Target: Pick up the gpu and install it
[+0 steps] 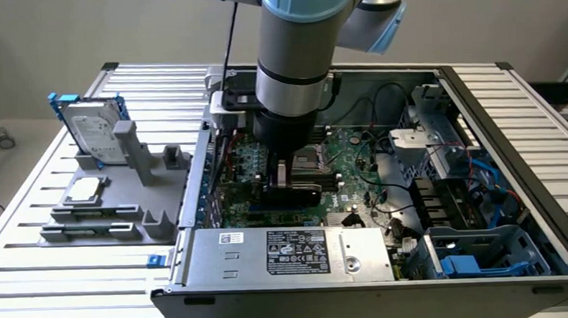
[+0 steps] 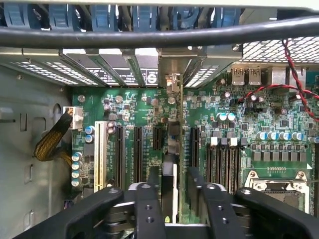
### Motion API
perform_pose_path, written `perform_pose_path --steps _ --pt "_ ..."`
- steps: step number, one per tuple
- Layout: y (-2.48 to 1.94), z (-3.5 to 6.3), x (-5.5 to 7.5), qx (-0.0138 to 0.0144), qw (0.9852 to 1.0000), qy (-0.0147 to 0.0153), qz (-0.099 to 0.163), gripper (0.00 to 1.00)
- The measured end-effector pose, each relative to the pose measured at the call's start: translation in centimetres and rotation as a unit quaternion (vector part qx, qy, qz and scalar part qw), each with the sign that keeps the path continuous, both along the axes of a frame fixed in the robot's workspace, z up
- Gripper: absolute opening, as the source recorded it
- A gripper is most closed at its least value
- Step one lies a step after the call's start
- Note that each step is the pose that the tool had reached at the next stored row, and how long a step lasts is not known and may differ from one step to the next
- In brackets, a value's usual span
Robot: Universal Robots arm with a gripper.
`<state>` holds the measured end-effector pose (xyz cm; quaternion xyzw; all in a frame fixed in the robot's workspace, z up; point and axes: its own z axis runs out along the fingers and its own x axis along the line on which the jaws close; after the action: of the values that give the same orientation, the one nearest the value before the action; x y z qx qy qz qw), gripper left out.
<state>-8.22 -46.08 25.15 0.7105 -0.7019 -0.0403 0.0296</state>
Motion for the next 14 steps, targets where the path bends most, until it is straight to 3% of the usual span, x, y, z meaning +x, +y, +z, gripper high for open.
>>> perform_pose_path --steps 3,4,14 --pt "0.0 0.08 0.0 0.0017 1.0 0.0001 0.0 0.46" --pt "0.0 0.22 0.0 0.0024 1.0 0.0001 0.0 0.52" --pt "0.0 3.21 0.0 0.0067 1.0 0.0001 0.0 0.5"
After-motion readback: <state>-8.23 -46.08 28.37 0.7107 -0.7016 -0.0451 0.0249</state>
